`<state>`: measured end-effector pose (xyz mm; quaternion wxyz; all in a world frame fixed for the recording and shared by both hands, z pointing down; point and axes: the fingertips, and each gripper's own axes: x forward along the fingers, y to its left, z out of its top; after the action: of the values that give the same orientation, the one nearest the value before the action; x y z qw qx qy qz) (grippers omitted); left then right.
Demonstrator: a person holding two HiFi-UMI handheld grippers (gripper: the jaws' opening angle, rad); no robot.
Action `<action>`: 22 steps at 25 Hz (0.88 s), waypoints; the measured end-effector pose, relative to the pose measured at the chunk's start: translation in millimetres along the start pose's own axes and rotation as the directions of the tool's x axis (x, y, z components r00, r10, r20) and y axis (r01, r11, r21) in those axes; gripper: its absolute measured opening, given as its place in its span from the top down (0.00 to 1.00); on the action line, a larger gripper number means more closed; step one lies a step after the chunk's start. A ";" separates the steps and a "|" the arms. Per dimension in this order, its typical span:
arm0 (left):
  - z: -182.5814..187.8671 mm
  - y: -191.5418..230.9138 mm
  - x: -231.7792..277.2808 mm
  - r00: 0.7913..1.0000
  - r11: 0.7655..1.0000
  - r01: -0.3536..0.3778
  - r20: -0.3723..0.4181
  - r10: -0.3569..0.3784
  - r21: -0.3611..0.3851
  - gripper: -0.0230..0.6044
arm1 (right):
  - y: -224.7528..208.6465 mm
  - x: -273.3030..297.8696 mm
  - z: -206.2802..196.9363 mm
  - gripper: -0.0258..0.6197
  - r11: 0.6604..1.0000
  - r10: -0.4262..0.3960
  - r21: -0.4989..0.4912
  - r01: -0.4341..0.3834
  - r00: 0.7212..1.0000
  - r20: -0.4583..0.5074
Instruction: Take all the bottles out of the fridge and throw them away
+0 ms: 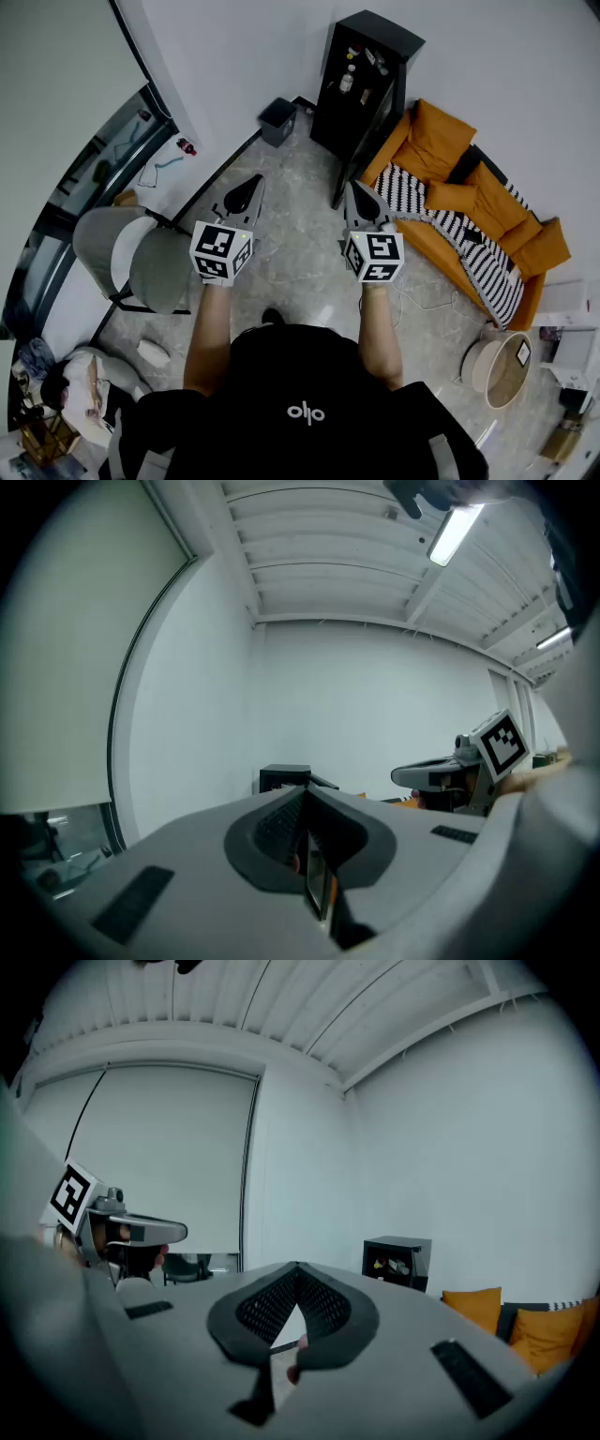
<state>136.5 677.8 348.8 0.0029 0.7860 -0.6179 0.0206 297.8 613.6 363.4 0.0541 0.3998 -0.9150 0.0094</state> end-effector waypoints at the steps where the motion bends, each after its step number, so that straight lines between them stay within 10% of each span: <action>1: 0.7 2.2 2.1 1.000 1.000 0.005 -0.001 -0.005 -0.001 0.97 | 0.1 2.5 -0.2 0.96 1.000 -0.004 0.004 0.004 1.000 -0.002; 22: -38.7 52.0 60.0 0.996 0.996 0.085 -0.036 -0.085 -0.008 0.97 | -8.1 59.2 -46.1 0.96 0.995 -0.060 0.078 0.066 0.995 -0.078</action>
<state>99.0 608.5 388.6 0.0177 0.8109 -0.5840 0.0326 268.0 567.6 415.3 0.0727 0.4298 -0.8980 0.0597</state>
